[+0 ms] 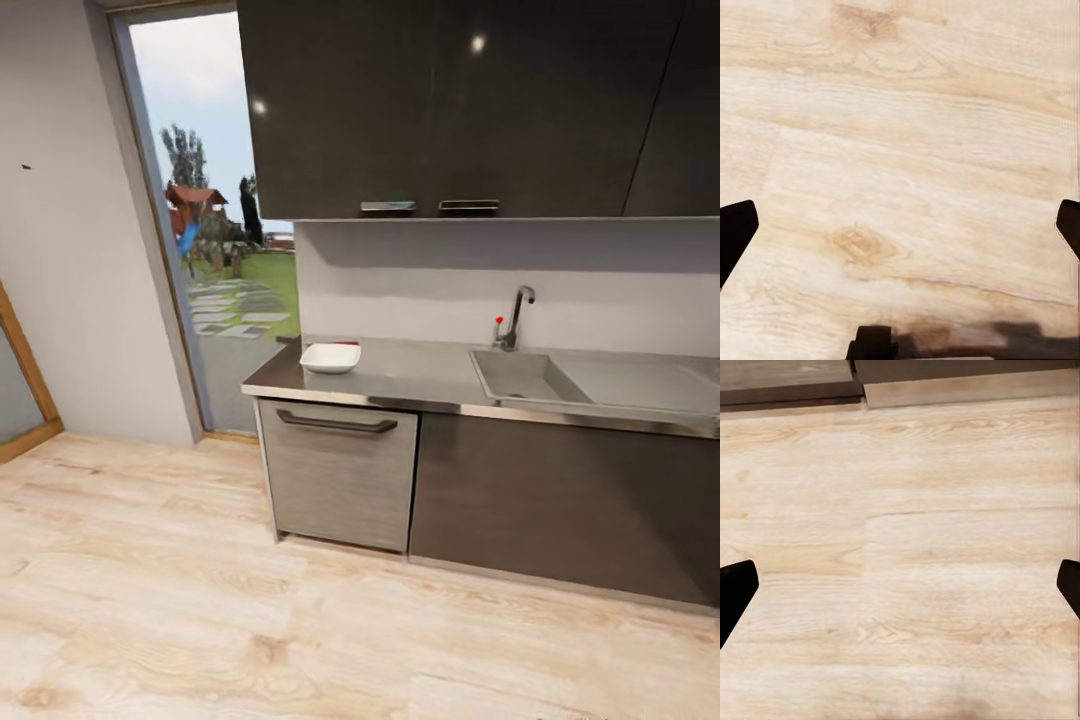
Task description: In the kitchen, take the Vidalia onion out of the sink, dice it on the chopping board with the paring knife, put the diced onion into the bowl on the countertop, then place both the paring knife and the chopping board into the sink.
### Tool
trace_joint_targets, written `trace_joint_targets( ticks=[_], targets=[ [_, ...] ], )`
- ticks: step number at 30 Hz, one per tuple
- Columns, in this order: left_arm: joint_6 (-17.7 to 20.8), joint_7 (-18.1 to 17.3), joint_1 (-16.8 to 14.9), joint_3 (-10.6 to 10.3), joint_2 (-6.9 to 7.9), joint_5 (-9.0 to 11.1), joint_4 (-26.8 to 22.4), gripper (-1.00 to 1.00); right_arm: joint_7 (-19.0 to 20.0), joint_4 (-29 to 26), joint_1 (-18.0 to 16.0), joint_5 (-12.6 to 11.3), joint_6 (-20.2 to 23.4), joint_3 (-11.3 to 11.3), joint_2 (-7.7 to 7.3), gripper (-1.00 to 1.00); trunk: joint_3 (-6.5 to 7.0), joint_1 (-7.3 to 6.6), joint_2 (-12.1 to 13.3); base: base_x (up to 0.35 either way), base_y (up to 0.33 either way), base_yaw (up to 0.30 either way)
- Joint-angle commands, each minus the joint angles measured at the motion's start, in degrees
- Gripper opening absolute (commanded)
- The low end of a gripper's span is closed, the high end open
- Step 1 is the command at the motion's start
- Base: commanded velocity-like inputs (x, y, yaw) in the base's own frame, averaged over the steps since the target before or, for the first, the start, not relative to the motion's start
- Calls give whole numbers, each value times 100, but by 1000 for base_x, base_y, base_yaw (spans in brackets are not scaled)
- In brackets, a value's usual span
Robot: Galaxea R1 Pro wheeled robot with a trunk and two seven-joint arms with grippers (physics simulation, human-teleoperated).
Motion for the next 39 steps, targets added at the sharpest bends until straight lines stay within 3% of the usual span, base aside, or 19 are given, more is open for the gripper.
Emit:
trace_joint_targets(
  ticks=[1,39],
  targets=[
    [-15,1,2,2,-1,18,-4,100,-4,4,-4,-20,-18,-1,2,100,-5,2,-3,156,0,-279],
    [-19,1,1,-4,-1,18,3,100,-4,4,-4,-20,-18,-1,3,100,-5,2,-3,137,0,-279]
  ],
)
